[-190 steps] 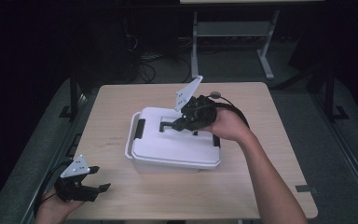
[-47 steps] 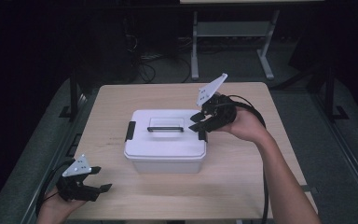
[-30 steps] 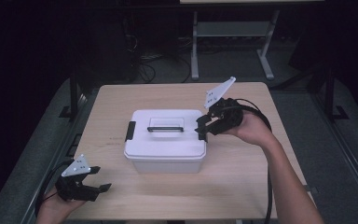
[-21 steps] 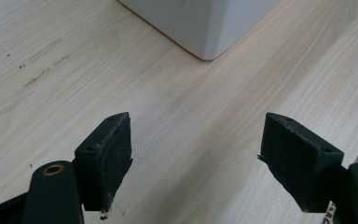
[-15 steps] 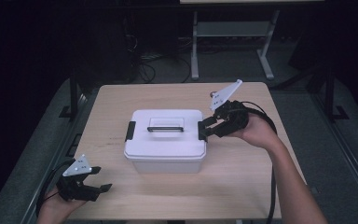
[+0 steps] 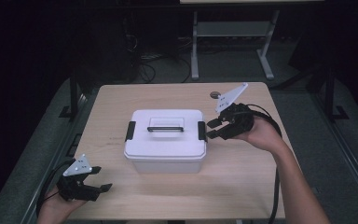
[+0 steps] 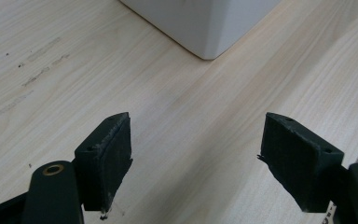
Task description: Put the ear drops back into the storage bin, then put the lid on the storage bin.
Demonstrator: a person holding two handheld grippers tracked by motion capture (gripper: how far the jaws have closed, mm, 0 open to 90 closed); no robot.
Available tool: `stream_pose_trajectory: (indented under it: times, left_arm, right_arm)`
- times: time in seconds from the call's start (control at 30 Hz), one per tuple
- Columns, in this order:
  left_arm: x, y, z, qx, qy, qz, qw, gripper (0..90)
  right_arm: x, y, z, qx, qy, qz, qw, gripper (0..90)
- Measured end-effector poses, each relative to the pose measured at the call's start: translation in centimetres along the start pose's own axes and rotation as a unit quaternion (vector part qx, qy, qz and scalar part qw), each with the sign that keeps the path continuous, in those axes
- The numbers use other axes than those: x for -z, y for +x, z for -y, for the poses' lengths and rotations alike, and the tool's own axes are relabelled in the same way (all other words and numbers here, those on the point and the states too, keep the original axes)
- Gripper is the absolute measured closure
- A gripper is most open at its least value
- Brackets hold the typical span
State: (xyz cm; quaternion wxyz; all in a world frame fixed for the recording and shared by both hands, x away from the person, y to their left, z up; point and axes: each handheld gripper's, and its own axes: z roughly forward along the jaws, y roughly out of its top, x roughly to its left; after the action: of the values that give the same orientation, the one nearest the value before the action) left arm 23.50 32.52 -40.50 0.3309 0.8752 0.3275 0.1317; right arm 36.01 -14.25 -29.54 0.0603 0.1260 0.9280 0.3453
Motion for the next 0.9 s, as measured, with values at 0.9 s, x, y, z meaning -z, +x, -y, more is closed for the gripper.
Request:
stream_pose_trajectory:
  times: [0.9]
  left_arm:
    - [-0.1,0.0,0.0,-0.003,0.003,0.001,1.0,24.3]
  right_arm:
    - [0.4,0.1,3.6,-0.031,0.002,0.003,0.9995,57.4]
